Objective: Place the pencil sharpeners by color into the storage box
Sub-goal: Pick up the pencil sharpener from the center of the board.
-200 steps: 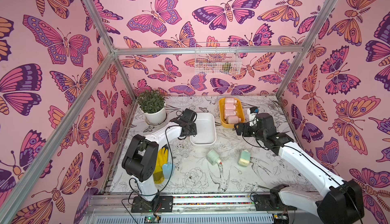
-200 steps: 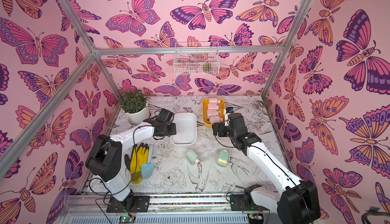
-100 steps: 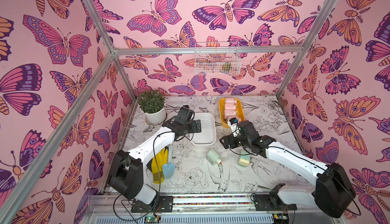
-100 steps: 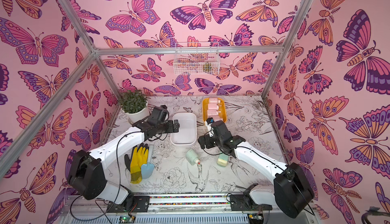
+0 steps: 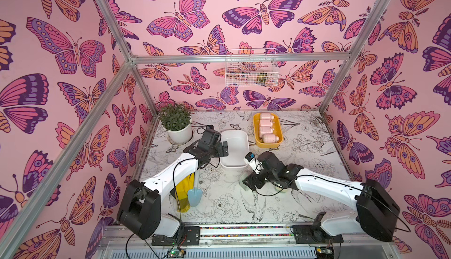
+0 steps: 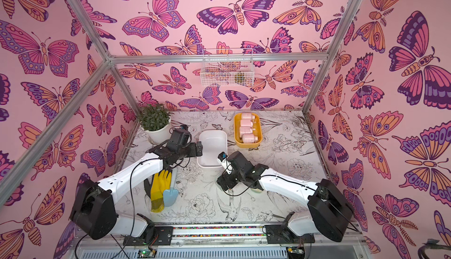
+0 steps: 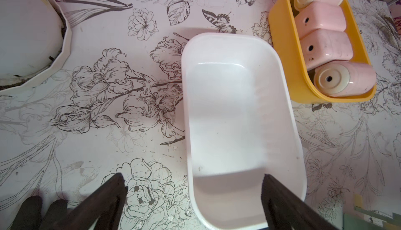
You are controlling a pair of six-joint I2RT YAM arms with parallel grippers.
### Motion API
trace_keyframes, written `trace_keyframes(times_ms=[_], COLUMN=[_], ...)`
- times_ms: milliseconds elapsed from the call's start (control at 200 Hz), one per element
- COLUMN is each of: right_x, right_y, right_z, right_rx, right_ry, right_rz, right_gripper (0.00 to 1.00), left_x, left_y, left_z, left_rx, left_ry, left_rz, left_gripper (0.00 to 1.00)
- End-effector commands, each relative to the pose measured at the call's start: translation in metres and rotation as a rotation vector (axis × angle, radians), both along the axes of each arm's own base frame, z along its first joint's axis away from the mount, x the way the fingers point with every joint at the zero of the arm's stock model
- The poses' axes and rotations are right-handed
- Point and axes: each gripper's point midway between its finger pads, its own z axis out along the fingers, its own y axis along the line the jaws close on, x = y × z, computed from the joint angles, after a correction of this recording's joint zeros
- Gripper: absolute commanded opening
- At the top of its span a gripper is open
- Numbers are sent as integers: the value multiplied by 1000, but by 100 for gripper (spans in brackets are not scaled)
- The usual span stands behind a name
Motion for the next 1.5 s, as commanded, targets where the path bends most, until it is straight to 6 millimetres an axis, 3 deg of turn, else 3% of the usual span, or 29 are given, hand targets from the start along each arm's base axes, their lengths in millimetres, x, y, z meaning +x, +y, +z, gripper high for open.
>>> trace_keyframes(times_ms=[0,250,656,821,891,987,1312,1497], right_x=[3,2,-6,-11,-12,-12,-22,-9], right_y=[2,11,10,9,9,9,7,-22], right_z=[-8,-17,-11,-11,-10,-8,1,0], right_rx=[-104,-180,-181,-183,-183,-180,-182,-367], right_ry=[-36,-49,-42,-24,-25,-30,-24,-70], right_rz=[35,66,115,138,147,153,227,187], right_gripper=[84,78,61,41,27,0,0,0], left_x=[2,2,4,3,2,1,5,12], left_y=[12,12,12,10,9,6,14,8], left_z=[5,-5,-13,-16,-17,-19,-30,-41], left_rx=[12,-3,-11,-18,-20,-30,-80,-68], left_ry=[-34,-1,25,37,40,54,102,136], left_rz=[45,39,43,33,30,16,86,39], left_gripper=[100,100,100,100,100,100,100,97])
